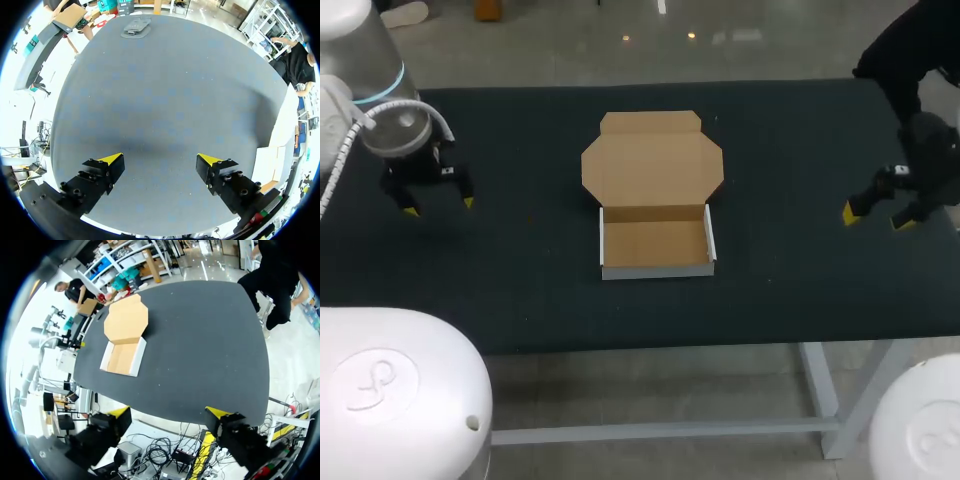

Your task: Assemble the packaging by folding the flat box into shape, placing the metal phone stand inside, and closing the box properly

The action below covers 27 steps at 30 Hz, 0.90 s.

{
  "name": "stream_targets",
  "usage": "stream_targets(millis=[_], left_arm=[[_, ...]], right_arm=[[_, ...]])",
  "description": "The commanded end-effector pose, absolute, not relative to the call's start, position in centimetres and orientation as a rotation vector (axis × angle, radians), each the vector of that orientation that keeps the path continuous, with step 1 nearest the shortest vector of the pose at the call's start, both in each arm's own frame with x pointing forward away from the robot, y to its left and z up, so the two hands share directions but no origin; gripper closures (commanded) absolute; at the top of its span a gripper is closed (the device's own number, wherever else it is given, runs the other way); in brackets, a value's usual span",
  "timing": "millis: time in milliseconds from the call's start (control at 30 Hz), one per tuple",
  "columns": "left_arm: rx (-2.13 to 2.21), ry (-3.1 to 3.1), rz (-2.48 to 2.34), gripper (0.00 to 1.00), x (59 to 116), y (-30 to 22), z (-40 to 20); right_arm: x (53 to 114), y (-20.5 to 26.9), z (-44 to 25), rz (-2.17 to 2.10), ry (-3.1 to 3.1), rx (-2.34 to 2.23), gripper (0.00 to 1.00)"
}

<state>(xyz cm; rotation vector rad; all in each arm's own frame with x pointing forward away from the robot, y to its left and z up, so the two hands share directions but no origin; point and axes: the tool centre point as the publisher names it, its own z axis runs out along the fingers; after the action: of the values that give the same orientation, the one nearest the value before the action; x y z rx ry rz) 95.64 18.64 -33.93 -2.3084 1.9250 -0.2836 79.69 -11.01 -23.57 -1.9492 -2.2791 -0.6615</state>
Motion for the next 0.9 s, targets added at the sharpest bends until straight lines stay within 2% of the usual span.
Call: stream_targets(millis=[33,900], left_arm=[[-2.308,1.923,-0.278,0.0,95.7,18.6,-33.9],[-2.292,1.953,-0.274,0.0,97.3,19.4,-34.7]], right_arm=[[79.7,-11.0,-23.4,-0.656,-2.278,-1.946,0.0],[79.7,-11.0,-23.4,-0.656,-2.278,-1.946,0.0]])
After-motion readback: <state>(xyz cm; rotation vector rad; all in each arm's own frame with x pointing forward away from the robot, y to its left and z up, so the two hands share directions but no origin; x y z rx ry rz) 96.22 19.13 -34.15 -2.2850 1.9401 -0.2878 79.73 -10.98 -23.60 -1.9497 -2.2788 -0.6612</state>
